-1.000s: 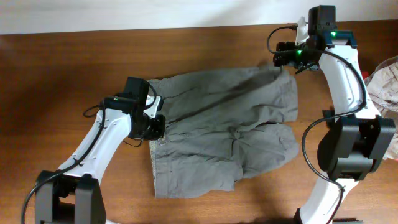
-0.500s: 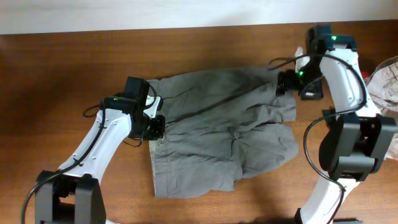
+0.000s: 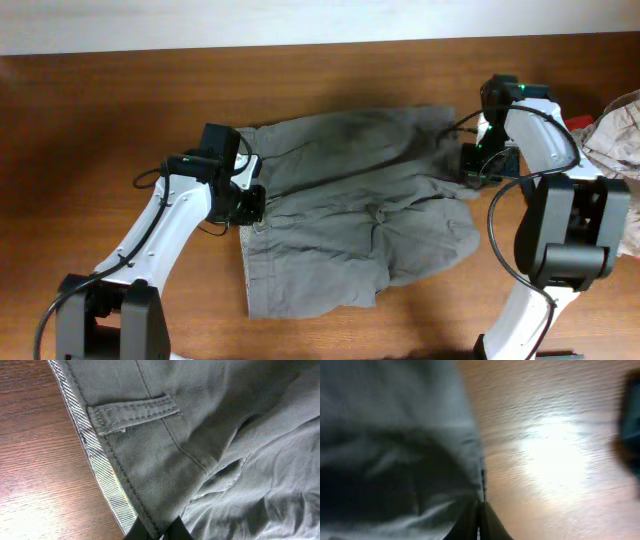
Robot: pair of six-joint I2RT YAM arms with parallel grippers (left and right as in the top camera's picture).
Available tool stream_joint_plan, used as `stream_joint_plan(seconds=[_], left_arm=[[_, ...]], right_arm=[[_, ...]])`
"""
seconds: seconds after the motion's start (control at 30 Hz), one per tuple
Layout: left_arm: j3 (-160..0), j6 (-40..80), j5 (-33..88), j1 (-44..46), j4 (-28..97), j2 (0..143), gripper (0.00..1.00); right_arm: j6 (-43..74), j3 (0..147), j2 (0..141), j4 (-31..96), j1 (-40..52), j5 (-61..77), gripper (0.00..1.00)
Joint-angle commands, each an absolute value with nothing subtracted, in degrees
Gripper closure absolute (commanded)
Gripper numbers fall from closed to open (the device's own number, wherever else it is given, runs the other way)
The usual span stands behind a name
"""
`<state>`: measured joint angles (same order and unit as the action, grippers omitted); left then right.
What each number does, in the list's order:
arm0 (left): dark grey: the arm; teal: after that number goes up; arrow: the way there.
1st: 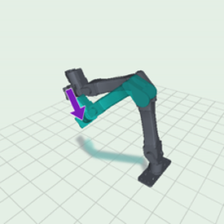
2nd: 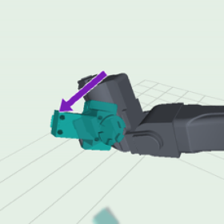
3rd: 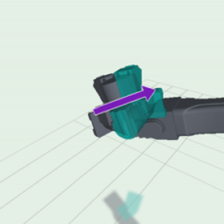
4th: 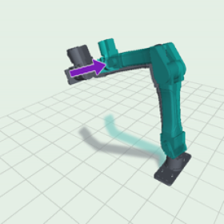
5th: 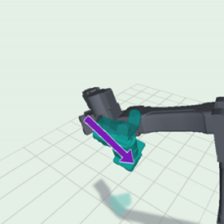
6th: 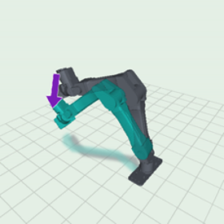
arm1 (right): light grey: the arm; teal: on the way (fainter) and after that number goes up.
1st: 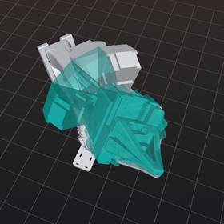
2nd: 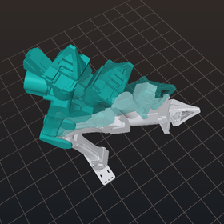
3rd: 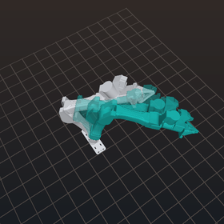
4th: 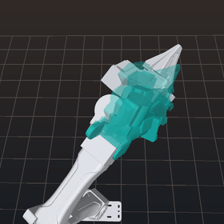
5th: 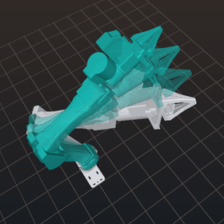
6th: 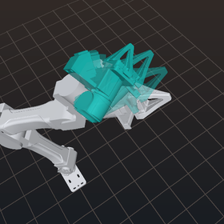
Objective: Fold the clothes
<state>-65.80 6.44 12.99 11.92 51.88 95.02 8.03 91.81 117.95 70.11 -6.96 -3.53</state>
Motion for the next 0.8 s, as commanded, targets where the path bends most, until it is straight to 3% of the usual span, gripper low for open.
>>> stream_joint_plan(seconds=[0.0,0.53,0.57,0.67,0.7,0.77], left_arm=[[-66.39,5.56,9.47,11.40,52.34,93.82,1.00],[-66.37,7.49,6.79,6.13,54.08,93.84,0.99],[-66.37,7.49,6.76,6.24,54.08,93.84,0.99],[-66.37,7.49,6.76,6.22,54.06,93.84,1.00],[-66.37,7.49,6.79,6.22,54.06,93.84,0.99],[-66.37,7.49,6.76,6.22,54.04,93.84,1.00]], right_arm=[[11.53,91.70,117.91,68.84,-8.03,-12.01,0.93],[11.49,91.66,117.91,66.72,-9.10,-12.36,0.93],[11.40,91.66,117.91,66.70,-9.06,-10.07,0.87],[3.75,91.66,117.91,65.41,-9.04,5.10,0.52],[1.32,91.66,117.91,65.01,-9.02,9.21,0.45],[-0.25,91.66,117.91,63.81,-9.02,14.52,0.41]])
